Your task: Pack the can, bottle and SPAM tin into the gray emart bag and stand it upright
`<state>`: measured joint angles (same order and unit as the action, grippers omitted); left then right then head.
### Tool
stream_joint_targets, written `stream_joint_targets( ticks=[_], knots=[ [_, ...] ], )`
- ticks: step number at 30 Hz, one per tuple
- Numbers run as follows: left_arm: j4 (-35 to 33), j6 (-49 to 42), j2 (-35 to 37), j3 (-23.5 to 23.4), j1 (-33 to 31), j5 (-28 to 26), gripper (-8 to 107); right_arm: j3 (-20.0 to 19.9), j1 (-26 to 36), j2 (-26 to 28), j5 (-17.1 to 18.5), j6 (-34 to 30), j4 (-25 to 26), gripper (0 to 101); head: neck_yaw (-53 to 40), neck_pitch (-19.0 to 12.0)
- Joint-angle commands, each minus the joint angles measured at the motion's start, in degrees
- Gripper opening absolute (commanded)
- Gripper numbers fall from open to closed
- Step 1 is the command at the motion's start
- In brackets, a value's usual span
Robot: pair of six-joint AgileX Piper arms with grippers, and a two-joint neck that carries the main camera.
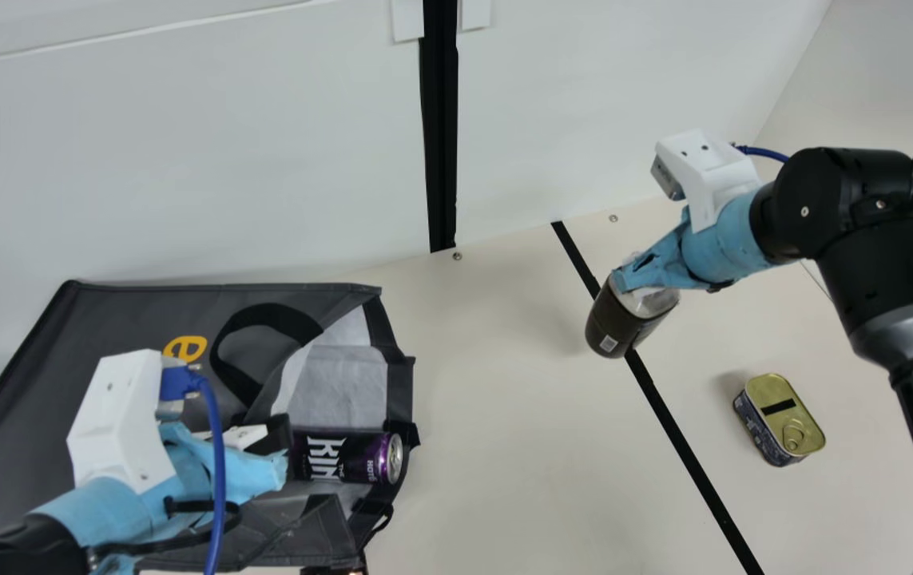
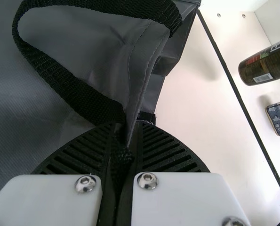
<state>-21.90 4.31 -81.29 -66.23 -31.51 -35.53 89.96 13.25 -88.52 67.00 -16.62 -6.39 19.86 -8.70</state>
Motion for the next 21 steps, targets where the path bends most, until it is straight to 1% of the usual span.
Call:
stream_joint_targets(
  ticks=[1, 15, 21],
  knots=[
    [0.0, 0.0, 0.0, 0.0, 0.0, 0.0, -8, -0.69, -1.02, 0.78, 0.23, 0.43, -0.15, 0, 0.14, -1.3],
    [0.0, 0.0, 0.0, 0.0, 0.0, 0.0, -8, -5.77, -9.02, 6.47, 0.8, 3.02, 1.35, 0, 0.14, -1.3],
    [0.0, 0.0, 0.0, 0.0, 0.0, 0.0, -8, -7.54, -12.16, 8.4, 1.2, 2.65, 1.25, 0, 0.14, -1.3]
  ],
)
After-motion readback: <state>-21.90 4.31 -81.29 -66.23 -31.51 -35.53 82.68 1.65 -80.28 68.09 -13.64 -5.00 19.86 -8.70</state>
